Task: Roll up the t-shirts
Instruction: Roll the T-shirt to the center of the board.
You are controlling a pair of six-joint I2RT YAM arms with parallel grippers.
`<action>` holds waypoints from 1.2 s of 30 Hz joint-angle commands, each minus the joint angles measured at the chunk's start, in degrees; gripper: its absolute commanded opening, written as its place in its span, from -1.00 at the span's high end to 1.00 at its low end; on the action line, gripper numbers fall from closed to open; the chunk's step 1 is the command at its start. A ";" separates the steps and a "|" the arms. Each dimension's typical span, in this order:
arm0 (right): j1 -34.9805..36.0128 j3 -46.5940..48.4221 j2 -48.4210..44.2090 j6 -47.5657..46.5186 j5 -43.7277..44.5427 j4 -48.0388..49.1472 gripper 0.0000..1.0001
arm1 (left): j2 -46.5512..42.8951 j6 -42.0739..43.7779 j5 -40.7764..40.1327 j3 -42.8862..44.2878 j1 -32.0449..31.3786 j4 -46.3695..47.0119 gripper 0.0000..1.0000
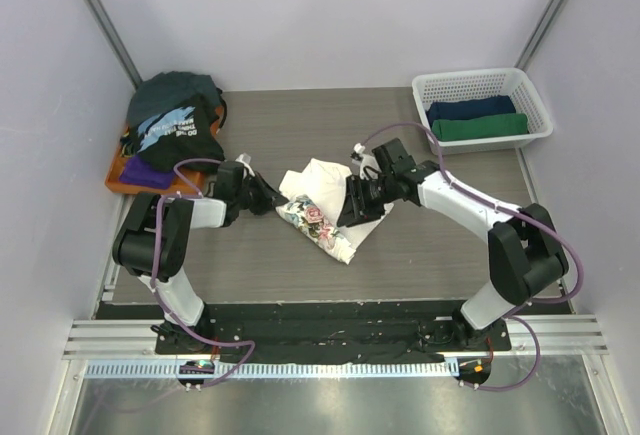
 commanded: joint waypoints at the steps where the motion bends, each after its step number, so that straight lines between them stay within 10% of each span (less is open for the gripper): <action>1: 2.25 4.31 -1.40 1.09 -4.32 0.39 0.31 | -0.27 2.66 -2.02 0.12 -0.17 -5.76 1.00; 6: 6.03 3.70 2.90 6.70 -12.68 8.83 0.98 | -0.27 2.84 -1.94 0.38 -0.17 -6.11 1.00; 17: 0.77 -4.82 21.69 17.79 -24.55 37.57 0.98 | -0.19 3.28 -1.94 1.08 -0.17 -7.07 1.00; 28: -2.58 -7.03 22.44 8.84 -16.76 28.75 0.96 | -0.98 3.90 -1.94 2.58 -0.17 -9.36 1.00; 36: 3.54 -1.76 4.06 -3.37 5.20 5.11 -0.37 | -1.94 3.28 -1.23 3.54 -0.17 -12.08 1.00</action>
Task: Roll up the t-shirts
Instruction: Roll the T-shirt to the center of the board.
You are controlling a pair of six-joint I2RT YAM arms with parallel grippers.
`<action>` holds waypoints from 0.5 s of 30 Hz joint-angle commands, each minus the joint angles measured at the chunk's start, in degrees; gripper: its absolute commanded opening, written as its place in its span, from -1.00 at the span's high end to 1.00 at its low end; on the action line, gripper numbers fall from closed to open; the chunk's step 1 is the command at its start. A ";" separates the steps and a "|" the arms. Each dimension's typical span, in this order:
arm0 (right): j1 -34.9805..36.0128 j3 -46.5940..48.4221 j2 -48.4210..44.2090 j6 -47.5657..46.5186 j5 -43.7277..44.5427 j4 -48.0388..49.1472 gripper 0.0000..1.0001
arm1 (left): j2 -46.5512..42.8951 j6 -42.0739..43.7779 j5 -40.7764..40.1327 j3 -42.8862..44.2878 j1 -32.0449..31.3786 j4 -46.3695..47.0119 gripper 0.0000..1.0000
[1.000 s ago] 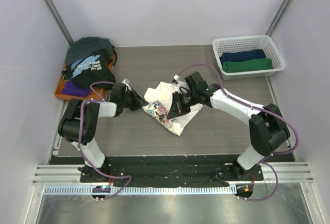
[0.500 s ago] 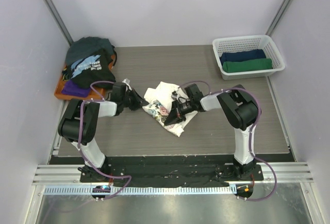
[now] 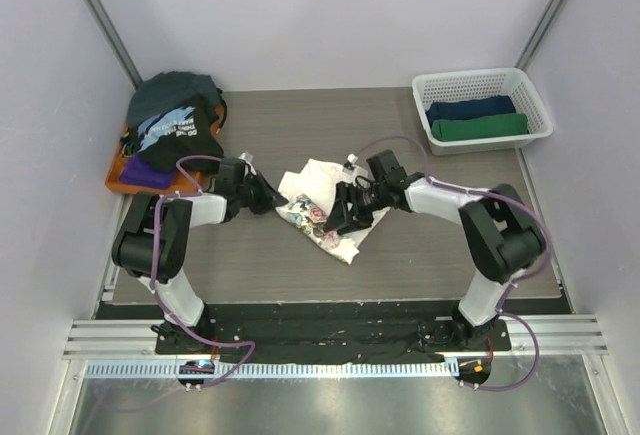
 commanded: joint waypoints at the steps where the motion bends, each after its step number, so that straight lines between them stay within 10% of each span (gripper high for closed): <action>1: 6.88 4.10 -10.06 -11.90 23.58 -16.89 -0.56 | -1.59 1.58 -0.88 0.81 -0.04 -6.34 1.00; 4: 15.13 4.55 -13.15 -12.36 38.70 -16.74 -0.98 | -2.29 1.84 -1.06 0.99 -0.04 -7.39 1.00; 15: 37.21 3.49 -15.46 -23.76 76.76 -8.12 -0.99 | -4.14 2.19 -1.06 1.95 -0.04 -11.88 1.00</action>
